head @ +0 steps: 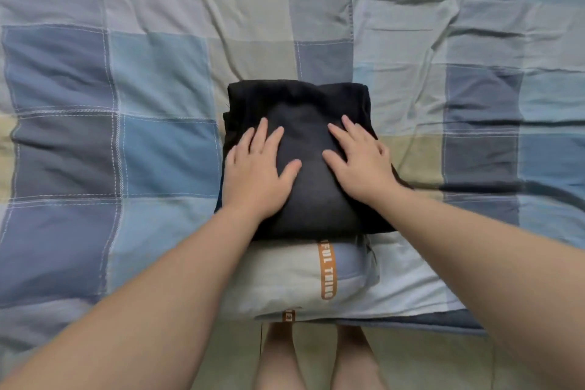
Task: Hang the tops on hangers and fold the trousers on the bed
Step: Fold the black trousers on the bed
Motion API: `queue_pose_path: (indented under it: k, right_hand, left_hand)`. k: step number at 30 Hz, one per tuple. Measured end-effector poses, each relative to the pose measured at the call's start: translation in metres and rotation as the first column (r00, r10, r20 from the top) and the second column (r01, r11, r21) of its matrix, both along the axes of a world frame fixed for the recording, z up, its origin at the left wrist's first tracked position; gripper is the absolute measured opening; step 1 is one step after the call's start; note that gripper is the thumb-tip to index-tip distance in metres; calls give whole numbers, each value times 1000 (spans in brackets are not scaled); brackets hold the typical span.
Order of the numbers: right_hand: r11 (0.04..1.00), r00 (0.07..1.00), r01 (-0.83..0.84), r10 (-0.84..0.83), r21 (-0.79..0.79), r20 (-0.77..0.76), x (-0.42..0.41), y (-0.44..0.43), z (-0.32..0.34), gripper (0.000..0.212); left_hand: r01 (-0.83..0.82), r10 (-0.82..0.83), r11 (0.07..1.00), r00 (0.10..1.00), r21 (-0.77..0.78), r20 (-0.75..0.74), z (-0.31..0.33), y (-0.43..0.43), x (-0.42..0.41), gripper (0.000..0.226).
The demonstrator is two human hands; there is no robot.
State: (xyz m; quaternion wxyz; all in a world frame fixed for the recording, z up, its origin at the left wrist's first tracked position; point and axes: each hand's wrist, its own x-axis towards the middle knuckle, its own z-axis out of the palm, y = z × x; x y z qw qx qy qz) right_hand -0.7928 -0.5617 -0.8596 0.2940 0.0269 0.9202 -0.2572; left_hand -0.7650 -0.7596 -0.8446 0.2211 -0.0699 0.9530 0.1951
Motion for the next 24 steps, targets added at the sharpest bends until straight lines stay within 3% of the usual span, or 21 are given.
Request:
queue_pose_path:
  k: [2,7,12,15,18,20,22,24]
  right_hand:
    - [987,988,-139,143,86,-51,17,0,-21,63]
    - [988,979,-131,141,77,-145,22,-1,-54,67]
    - [1000,983,-7,3,-19,-186,30,-4,-50,85]
    - [990,980,103,-118,-98,-159,29,-2,-45,102]
    - [920,941,336,-337,-199,30,25,2,-45,125]
    - [872,897,441,-431,-212,96,19,7,-48,131]
    - [797,843,538,-505,-275,183,14,15,-50,115]
    - [693,772,633,-537,-344,339,11,25,-45,82]
  left_hand:
    - [114,-115,991,993,-69,-16,-28,-3,18,72]
    - [101,-116,990,980,-97,-164,-63,-5,20,77]
    - [-145,110,985,947,-95,-303,-56,1,30,95]
    - [-295,253,951,918,-97,-305,-50,4,29,108]
    - [-566,570,821,800,79,-187,-43,3,25,118]
    - [-652,662,746,748,134,-43,-38,1,18,108]
    - [-691,686,717,723,91,83,-35,-7,9,93]
    - [-703,679,702,708,109,193,-35,-22,1,90]
